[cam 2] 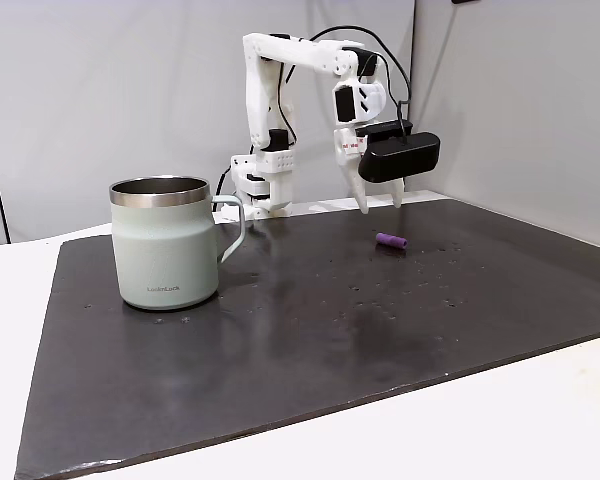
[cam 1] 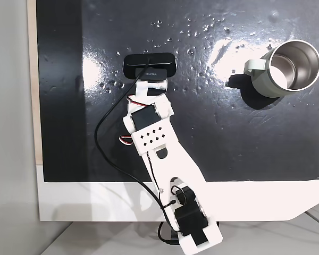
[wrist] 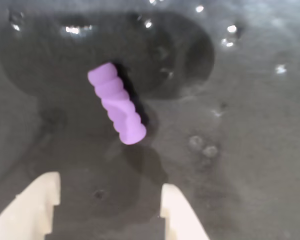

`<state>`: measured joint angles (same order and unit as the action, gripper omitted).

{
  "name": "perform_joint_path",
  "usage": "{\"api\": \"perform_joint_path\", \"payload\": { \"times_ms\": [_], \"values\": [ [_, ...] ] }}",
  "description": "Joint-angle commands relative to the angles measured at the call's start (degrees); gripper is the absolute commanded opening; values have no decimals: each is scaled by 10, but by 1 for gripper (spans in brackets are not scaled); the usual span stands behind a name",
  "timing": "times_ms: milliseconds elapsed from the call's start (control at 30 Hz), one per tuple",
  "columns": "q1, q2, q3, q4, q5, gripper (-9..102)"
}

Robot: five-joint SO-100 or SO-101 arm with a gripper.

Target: Grasp a pengrip and put it in the cup.

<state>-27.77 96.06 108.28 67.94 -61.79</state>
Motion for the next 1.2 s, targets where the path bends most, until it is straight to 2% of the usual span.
{"api": "perform_joint_path", "payload": {
  "times_ms": [0,200,667,800,1000,1167],
  "values": [
    [-10,-18,-38,-19,-16,26],
    [-11,-66,-47,-44,-38,26],
    [-4,-192,-145,-37,-74,27],
    [-3,-219,-174,-33,-79,25],
    [0,-237,-190,-33,-80,13],
    [7,-237,-187,-33,-80,9]
  ]
}}
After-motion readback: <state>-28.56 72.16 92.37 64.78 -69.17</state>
